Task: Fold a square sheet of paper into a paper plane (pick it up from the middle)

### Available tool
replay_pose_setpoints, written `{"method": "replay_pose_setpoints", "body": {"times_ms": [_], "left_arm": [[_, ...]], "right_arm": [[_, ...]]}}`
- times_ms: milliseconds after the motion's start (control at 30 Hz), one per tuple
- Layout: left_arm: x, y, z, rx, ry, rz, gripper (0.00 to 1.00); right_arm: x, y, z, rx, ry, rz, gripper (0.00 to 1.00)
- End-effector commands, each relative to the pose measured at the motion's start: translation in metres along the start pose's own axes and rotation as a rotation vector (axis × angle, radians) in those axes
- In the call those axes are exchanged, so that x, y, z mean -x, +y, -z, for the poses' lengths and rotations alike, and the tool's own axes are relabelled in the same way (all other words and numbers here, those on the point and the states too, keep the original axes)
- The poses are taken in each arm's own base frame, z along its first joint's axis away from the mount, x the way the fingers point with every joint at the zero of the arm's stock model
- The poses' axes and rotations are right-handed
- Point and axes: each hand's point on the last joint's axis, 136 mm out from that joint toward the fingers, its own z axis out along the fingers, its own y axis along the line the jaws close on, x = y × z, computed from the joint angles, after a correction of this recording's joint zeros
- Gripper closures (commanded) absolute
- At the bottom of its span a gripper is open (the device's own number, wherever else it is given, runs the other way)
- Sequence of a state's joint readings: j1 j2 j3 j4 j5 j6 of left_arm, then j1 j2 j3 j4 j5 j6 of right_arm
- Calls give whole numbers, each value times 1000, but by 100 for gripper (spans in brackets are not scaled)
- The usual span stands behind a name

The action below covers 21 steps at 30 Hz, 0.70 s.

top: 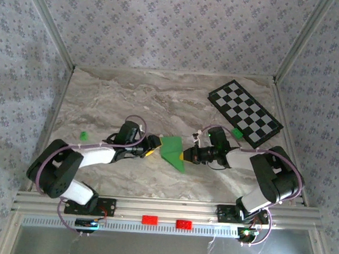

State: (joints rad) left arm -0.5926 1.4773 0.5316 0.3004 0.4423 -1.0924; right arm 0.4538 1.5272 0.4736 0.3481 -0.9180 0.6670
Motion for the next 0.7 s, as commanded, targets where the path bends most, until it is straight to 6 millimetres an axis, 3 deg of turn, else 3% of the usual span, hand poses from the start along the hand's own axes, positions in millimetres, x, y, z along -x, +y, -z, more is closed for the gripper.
{"method": "replay_pose_setpoints", "body": {"times_ms": [0,267,500,667], "left_arm": [[2,-30,-7,-94,60,-34,38],[9,-44,-24,-144,100,-27,37],[13,-57,-38,-202,141,-36,44],[14,-54,-46,-195,152,-22,54]], "right_arm": [[5,19,11,100,-32,29,100],[7,22,24,135,-61,36,100],[7,21,28,143,-65,35,100],[5,17,27,138,-61,30,100]]}}
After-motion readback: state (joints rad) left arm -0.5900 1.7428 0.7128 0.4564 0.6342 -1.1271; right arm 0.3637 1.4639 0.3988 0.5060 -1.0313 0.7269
